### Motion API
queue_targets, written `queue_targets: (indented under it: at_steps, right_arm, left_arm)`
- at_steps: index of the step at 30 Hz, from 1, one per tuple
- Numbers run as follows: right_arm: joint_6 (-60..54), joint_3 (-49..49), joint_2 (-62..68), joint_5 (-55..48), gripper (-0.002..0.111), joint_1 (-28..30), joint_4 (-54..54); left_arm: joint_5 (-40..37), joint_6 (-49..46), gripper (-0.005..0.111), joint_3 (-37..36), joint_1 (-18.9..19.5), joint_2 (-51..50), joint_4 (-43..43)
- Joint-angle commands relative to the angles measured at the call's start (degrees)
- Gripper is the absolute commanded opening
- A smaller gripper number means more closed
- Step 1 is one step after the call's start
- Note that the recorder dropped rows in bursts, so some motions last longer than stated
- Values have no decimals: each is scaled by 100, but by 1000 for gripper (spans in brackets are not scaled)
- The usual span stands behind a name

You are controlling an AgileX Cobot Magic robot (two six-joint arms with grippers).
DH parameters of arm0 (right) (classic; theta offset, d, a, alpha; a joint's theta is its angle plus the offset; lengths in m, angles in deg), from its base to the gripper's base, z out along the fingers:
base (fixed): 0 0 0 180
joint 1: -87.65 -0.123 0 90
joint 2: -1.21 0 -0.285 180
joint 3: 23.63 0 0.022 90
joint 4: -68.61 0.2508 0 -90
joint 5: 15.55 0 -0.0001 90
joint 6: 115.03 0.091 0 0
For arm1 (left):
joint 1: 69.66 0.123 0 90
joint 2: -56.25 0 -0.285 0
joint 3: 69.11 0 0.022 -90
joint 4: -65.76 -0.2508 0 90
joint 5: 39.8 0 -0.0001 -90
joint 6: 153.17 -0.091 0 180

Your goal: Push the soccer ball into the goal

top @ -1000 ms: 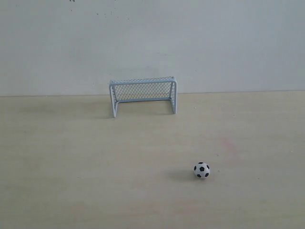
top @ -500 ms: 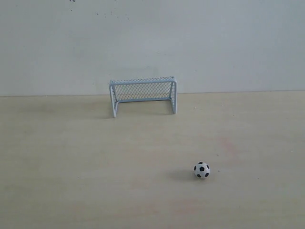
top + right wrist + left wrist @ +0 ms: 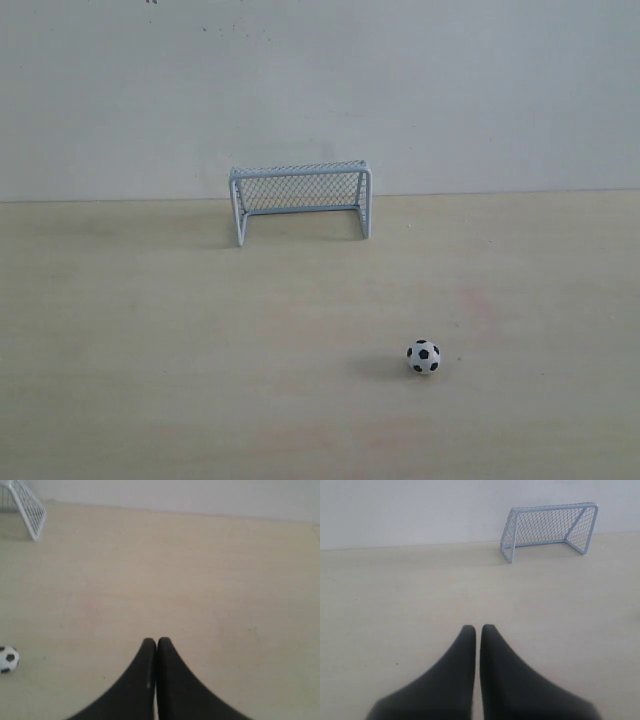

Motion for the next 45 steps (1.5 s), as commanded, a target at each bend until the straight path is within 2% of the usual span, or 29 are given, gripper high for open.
queue_targets:
  at_steps: [1,9,21,26,31,33,35,39,43,45]
  right_arm:
    - [-403,605,698,-716,0,12,-33]
    - [-747,1380,1689,-1368,0,12,0]
    - [-1965,2082,2563,-2074,0,12,0]
    - [-3299,2416,2787,-2638,0,12,572]
    - [-3806,2520,2992,-2858,0,-27,571]
    - [-4257,2520,3066,-2938,0,-227,587]
    - [-4975,2520,3220,-2918,0,-733,561]
    - [-5845,2725,3540,-3243,0,-1340,179]
    - [-7195,2896,3802,-3624,0,-1649,128]
    - [-7444,2919,3855,-3588,0,-1664,116]
  left_arm:
    - [20,-27,4,-20,18,19,-11]
    - [20,-27,4,-20,18,19,-11]
    - [20,-27,4,-20,18,19,-11]
    - [20,-27,4,-20,18,19,-11]
    - [20,-27,4,-20,18,19,-11]
    - [20,-27,4,-20,18,19,-11]
    - [20,-27,4,-20,18,19,-11]
    - [20,-27,4,-20,18,19,-11]
    - [20,-27,4,-20,18,19,-11]
    - [20,-27,4,-20,18,19,-11]
